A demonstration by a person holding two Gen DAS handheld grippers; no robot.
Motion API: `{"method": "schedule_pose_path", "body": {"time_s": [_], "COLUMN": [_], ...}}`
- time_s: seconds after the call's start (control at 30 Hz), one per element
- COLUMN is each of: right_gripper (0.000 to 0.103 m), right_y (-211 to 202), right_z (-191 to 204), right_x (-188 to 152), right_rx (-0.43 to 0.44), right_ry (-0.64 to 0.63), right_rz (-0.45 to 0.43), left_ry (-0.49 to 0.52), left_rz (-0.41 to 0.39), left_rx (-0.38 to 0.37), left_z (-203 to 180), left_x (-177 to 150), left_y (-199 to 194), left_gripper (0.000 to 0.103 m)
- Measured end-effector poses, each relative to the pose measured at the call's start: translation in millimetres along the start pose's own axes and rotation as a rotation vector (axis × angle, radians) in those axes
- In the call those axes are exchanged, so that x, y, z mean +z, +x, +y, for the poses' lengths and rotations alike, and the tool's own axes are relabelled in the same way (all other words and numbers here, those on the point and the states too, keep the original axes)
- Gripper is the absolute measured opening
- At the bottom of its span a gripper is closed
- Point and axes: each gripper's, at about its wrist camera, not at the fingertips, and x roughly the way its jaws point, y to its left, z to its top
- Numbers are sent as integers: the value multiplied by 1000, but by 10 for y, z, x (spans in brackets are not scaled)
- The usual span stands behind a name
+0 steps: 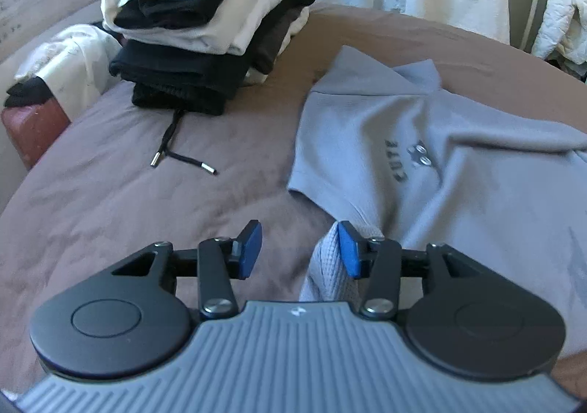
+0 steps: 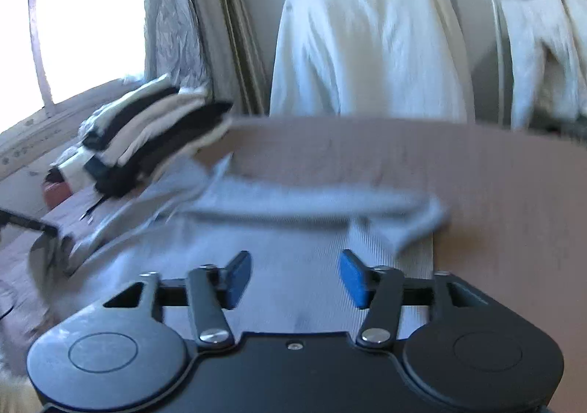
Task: Fold clothes
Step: 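Open both tools and release the hoodie onto the bed, then grasp the hoodie fabric again with both tools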
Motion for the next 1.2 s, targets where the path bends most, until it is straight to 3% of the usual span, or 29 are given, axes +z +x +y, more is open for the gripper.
{"method": "schedule_pose_path", "body": {"time_s": [0.13,0.23,0.33,0.43,0.6,0.67,0.73,0.8,0.83,0.87,0.9,0.93,0.97,1.03,1.1,1.2], "right_gripper": [78,78,78,78,78,79,79,78,74,48,5,7,7,7,7,7], "right_y": [528,1055,1474,1597,1325,1255,1224,1388,1467,1534,1568,1587,1596,1574,1608,1783], "right_z": [-270,-625,-969,-1058,-1117,-1140,-1170,-1222,-1215,-1202,-1174,-1145,-1111,-1063,-1025,-946], "right_x": [460,714,893,945,569,423,284,192,189,197,245,335,441,753,1115,1511], "right_rx": [-46,-116,-181,-247,-307,-314,-317,-301,-307,-312,-321,-344,-367,-403,-426,-476], "right_ry": [59,152,259,258,455,517,575,597,572,536,475,404,332,214,114,-51], "right_rz": [71,185,300,318,200,129,77,123,144,159,160,156,141,86,52,56], "left_ry": [3,45,191,199,29,19,72,137,163,188,185,189,271,436,623,532], "left_rz": [39,-48,-87,-72,38,67,77,75,73,70,67,60,15,-80,-267,-330], "left_rx": [-28,84,104,2,-252,-291,-313,-315,-309,-303,-306,-309,-305,-291,-150,-80], "left_z": [184,181,54,81,279,231,97,-73,-156,-235,-282,-334,-456,-701,-990,-1094], "left_x": [314,587,843,1076,1357,1437,1485,1490,1486,1482,1480,1479,1496,1528,1522,1740], "left_y": [390,723,1075,1383,1919,2109,2245,2353,2409,2463,2494,2514,2405,2185,1884,1783], "left_gripper": [47,49,51,65,68,68,69,77,81,80,64,18,10,10,10,11]}}
